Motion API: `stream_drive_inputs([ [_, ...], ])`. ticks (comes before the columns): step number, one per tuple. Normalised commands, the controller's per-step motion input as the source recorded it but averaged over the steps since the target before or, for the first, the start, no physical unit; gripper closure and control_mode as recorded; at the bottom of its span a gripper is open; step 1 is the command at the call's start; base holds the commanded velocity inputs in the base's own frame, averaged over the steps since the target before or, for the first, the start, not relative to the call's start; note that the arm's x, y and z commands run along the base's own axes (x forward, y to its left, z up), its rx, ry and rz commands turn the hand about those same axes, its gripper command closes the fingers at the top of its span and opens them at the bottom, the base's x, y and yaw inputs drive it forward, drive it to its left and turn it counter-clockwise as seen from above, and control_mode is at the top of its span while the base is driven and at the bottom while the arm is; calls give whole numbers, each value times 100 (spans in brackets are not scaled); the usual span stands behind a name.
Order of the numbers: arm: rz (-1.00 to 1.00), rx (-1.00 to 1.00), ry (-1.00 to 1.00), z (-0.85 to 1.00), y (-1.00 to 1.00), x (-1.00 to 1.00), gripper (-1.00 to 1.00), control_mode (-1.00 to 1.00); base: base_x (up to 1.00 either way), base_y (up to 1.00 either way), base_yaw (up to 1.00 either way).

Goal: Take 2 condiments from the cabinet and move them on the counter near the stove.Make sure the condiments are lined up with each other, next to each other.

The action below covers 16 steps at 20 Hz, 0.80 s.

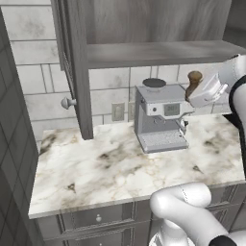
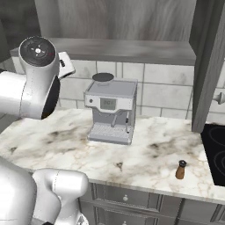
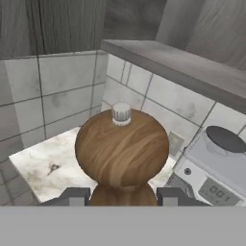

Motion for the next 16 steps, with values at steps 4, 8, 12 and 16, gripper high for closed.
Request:
stream_drive_inputs([
  [4, -9, 0, 0, -7, -72, -28, 100, -100, 0, 0, 0],
  [8, -12, 0, 0, -11, -69, -18, 100, -100, 0, 0, 0],
  [12, -10, 2, 1, -8, -63, -5, 100, -100, 0, 0, 0],
  [16, -10, 3, 3, -8, -46, 0, 100, -100, 0, 0, 0],
])
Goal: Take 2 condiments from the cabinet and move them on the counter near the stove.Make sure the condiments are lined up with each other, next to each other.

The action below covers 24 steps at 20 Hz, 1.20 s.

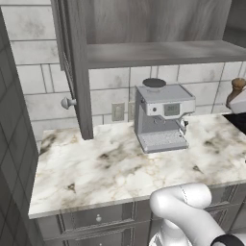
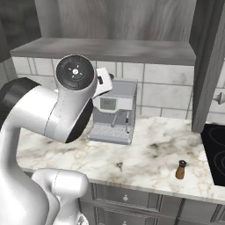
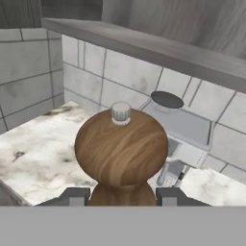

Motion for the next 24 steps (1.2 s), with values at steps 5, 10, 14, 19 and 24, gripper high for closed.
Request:
stream_drive_inputs([
  [5, -6, 0, 1, -46, -25, 0, 100, -100, 0, 0, 0],
  [10, -4, 0, 0, -47, -14, 0, 100, -100, 0, 0, 0],
  [14, -4, 3, 0, -24, -30, 0, 100, -100, 0, 0, 0],
  [19, -6, 1, 0, -23, -42, 0, 100, -100, 0, 0, 0],
  [24, -3, 0, 0, -13, -33, 0, 100, -100, 0, 0, 0],
])
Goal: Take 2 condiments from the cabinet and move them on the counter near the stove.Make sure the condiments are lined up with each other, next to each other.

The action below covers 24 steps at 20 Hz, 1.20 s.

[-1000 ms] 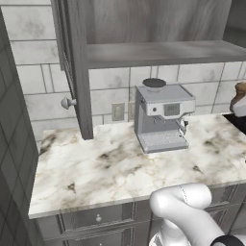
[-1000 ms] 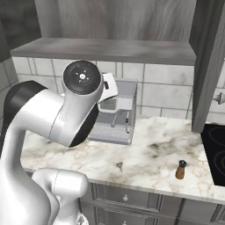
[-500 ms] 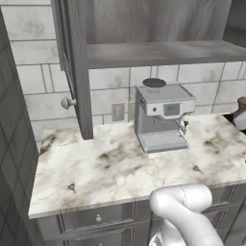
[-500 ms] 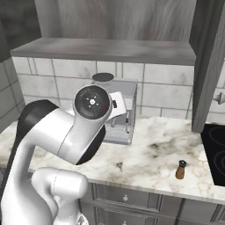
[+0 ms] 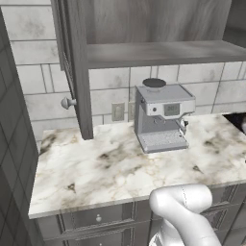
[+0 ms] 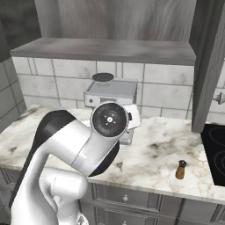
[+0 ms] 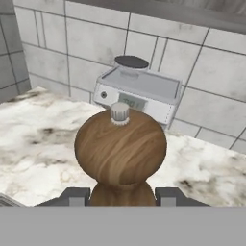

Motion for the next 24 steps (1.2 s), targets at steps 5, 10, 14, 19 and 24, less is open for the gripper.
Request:
stream_drive_inputs([
  [5, 0, 0, 0, -10, -14, 0, 100, -100, 0, 0, 0],
  [10, 0, 2, 0, -30, -5, -1, 100, -100, 0, 0, 0],
  [14, 0, 1, 0, -23, -10, 0, 100, -100, 0, 0, 0],
  [19, 0, 1, 0, -21, -10, 0, 100, -100, 0, 0, 0],
  [24, 0, 0, 0, -22, -9, 0, 100, -100, 0, 0, 0],
])
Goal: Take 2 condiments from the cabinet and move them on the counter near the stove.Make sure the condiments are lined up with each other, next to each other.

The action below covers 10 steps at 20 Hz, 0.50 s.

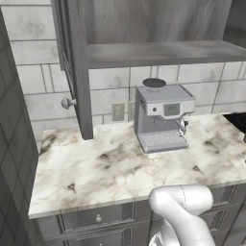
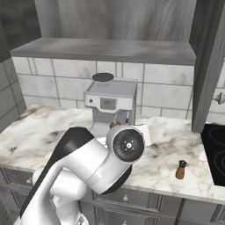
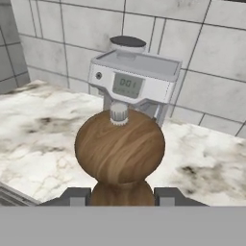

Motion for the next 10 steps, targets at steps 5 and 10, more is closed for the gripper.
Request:
stream_drive_inputs([
  [5, 0, 0, 0, -25, -5, -1, 100, -100, 0, 0, 0],
  [10, 0, 1, 0, -25, -4, -3, 100, -100, 0, 0, 0],
])
